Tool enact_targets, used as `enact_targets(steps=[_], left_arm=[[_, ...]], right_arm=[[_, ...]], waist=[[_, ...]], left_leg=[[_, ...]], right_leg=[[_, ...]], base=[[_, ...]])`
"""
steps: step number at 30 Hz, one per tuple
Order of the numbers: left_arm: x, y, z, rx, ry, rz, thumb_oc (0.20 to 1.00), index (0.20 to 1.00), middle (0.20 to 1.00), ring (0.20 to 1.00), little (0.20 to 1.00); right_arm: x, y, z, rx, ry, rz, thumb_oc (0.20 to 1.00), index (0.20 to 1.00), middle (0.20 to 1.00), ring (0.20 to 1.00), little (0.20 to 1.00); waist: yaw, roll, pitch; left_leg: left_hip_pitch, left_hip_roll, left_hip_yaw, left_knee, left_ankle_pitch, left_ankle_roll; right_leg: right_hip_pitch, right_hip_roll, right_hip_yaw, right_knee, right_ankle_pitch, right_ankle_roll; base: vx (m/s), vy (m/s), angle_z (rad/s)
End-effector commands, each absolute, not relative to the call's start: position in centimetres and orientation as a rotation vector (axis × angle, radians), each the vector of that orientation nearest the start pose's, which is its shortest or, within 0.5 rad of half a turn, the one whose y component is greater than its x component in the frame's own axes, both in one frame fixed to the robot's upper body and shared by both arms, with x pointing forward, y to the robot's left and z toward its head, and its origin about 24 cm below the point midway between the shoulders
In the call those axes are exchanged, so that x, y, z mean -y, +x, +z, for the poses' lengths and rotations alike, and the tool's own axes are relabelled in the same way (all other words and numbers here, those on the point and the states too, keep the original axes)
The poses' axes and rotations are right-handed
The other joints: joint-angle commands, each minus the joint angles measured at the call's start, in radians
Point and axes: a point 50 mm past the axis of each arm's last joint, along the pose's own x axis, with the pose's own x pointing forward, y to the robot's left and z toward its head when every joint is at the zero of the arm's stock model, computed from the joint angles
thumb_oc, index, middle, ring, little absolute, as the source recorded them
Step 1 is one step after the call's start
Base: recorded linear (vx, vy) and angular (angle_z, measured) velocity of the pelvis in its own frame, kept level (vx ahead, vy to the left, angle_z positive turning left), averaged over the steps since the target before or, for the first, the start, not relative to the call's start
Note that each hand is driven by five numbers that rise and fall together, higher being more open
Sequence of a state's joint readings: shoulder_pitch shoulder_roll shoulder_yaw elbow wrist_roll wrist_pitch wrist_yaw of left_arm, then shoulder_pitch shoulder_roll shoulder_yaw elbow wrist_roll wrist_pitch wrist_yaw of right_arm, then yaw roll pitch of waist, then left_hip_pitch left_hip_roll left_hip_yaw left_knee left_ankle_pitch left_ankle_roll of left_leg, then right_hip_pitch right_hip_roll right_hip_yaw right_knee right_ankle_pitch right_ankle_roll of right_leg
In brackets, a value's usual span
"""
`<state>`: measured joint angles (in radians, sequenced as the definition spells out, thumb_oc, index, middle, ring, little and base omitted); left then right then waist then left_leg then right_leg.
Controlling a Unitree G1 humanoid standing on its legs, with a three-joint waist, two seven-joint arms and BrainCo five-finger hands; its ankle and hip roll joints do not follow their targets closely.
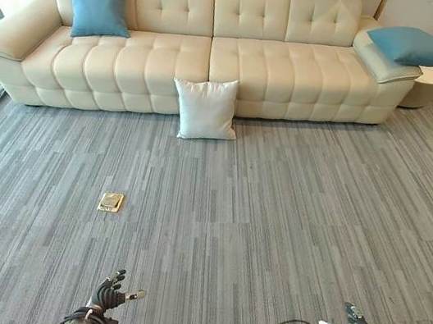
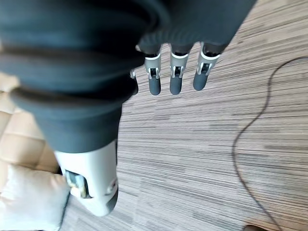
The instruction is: Pick up all the scattered cushions and arrange them neatly on the sofa.
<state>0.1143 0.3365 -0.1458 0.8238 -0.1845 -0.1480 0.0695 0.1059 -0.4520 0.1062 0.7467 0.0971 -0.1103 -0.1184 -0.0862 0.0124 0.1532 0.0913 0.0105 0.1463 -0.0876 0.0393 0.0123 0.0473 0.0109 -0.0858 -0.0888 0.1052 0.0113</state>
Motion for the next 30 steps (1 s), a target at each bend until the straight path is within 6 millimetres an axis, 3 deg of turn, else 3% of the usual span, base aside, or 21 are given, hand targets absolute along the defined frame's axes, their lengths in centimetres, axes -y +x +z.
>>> enact_targets(steps=[1, 8, 16, 17, 18, 20, 21, 23, 25, 26, 27, 30], left_arm=[[-26.5, 15.5, -10.5, -0.715, 0.249, 0.186, 1.0, 1.0, 1.0, 1.0, 1.0], [-26.4, 14.8, -10.9, -0.73, 0.183, 0.24, 1.0, 1.0, 1.0, 1.0, 1.0], [-26.3, 16.3, -9.7, -0.642, 0.136, 0.277, 1.0, 1.0, 1.0, 1.0, 1.0], [-26.5, 16.7, -9.3, -0.622, 0.134, 0.283, 1.0, 1.0, 1.0, 1.0, 1.0], [-26.6, 17.4, -8.6, -0.586, 0.14, 0.288, 1.0, 1.0, 1.0, 1.0, 1.0], [-26.7, 17.9, -8.2, -0.562, 0.145, 0.289, 1.0, 1.0, 1.0, 1.0, 1.0], [-26.4, 18.2, -8.1, -0.556, 0.148, 0.282, 1.0, 1.0, 1.0, 1.0, 1.0], [-26.3, 18.3, -8.1, -0.553, 0.145, 0.283, 1.0, 1.0, 1.0, 1.0, 1.0], [-26.4, 18.4, -8.2, -0.55, 0.129, 0.299, 1.0, 1.0, 1.0, 1.0, 1.0], [-26.3, 18.4, -8.2, -0.55, 0.128, 0.299, 1.0, 1.0, 1.0, 1.0, 1.0], [-26.3, 18.4, -8.2, -0.548, 0.103, 0.316, 1.0, 1.0, 1.0, 1.0, 1.0], [-26.2, 18.3, -8.3, -0.55, 0.105, 0.319, 1.0, 1.0, 1.0, 1.0, 1.0]], right_arm=[[29.9, 17.2, -7.6, -0.637, -0.448, -0.217, 1.0, 1.0, 1.0, 1.0, 1.0], [29.7, 17.1, -7.9, -0.636, -0.369, -0.274, 1.0, 1.0, 1.0, 1.0, 1.0], [28.6, 18.6, -7.7, -0.613, -0.351, -0.272, 1.0, 1.0, 1.0, 1.0, 1.0], [28.4, 19.0, -7.6, -0.604, -0.346, -0.267, 1.0, 1.0, 1.0, 1.0, 1.0], [28.0, 19.5, -7.4, -0.588, -0.354, -0.251, 1.0, 1.0, 1.0, 1.0, 1.0], [27.9, 19.7, -7.1, -0.571, -0.346, -0.253, 1.0, 1.0, 1.0, 1.0, 1.0], [27.7, 19.8, -7.1, -0.559, -0.334, -0.251, 1.0, 1.0, 1.0, 1.0, 1.0], [27.6, 20.0, -7.0, -0.552, -0.331, -0.251, 1.0, 1.0, 1.0, 1.0, 1.0], [27.5, 20.3, -6.8, -0.54, -0.345, -0.24, 1.0, 1.0, 1.0, 1.0, 1.0], [27.5, 20.3, -6.7, -0.54, -0.346, -0.24, 1.0, 1.0, 1.0, 1.0, 1.0], [27.5, 20.1, -6.8, -0.545, -0.35, -0.235, 1.0, 1.0, 1.0, 1.0, 1.0], [27.8, 19.5, -6.9, -0.554, -0.355, -0.237, 1.0, 1.0, 1.0, 1.0, 1.0]], waist=[[0.001, -0.023, -0.009], [0.012, -0.031, 0.008], [0.042, -0.04, 0.026], [0.049, -0.041, 0.034], [0.05, -0.046, 0.045], [0.04, -0.04, 0.065], [0.025, -0.027, 0.083], [0.005, -0.021, 0.108], [-0.001, -0.033, 0.124], [-0.004, -0.029, 0.126], [-0.018, -0.031, 0.135], [-0.038, -0.03, 0.141]], left_leg=[[0.037, 0.005, 0.038, 0.003, -0.086, -0.054], [-0.01, -0.003, 0.034, 0.058, -0.106, -0.048], [-0.1, -0.019, 0.042, 0.157, -0.164, -0.02], [-0.106, -0.025, 0.04, 0.163, -0.176, -0.006], [-0.098, -0.043, 0.031, 0.17, -0.202, 0.02], [-0.087, -0.046, 0.015, 0.184, -0.21, 0.036], [-0.057, -0.041, -0.006, 0.173, -0.209, 0.035], [-0.009, -0.049, -0.028, 0.149, -0.212, 0.029], [0.034, -0.067, -0.039, 0.128, -0.235, 0.024], [0.038, -0.063, -0.043, 0.127, -0.237, 0.023], [0.096, -0.067, -0.067, 0.107, -0.273, 0.01], [0.135, -0.073, -0.093, 0.106, -0.289, 0.004]], right_leg=[[0.058, -0.043, 0.008, 0.001, -0.132, 0.096], [0.046, -0.056, -0.009, 0.008, -0.133, 0.095], [-0.018, -0.093, -0.012, 0.106, -0.165, 0.108], [-0.052, -0.104, -0.01, 0.177, -0.172, 0.121], [-0.121, -0.125, 0.0, 0.316, -0.135, 0.154], [-0.178, -0.123, 0.011, 0.433, -0.1, 0.158], [-0.252, -0.09, 0.018, 0.504, -0.11, 0.144], [-0.311, -0.055, 0.001, 0.45, -0.127, 0.131], [-0.366, -0.066, -0.056, 0.323, -0.094, 0.13], [-0.359, -0.063, -0.061, 0.319, -0.094, 0.13], [-0.389, -0.065, -0.124, 0.181, -0.062, 0.149], [-0.431, -0.068, -0.118, 0.155, -0.037, 0.156]], base=[[0.03, -0.009, 0.0], [0.05, -0.006, 0.0], [0.08, 0.094, 0.04], [0.25, 0.326, -0.04], [0.25, 0.331, -0.2], [0.24, 0.215, -0.36], [0.27, 0.124, 0.05], [0.29, 0.024, 0.26], [0.27, -0.06, 0.28], [0.43, -0.119, 0.29], [0.6, -0.184, 0.44], [0.38, -0.136, 0.66]])
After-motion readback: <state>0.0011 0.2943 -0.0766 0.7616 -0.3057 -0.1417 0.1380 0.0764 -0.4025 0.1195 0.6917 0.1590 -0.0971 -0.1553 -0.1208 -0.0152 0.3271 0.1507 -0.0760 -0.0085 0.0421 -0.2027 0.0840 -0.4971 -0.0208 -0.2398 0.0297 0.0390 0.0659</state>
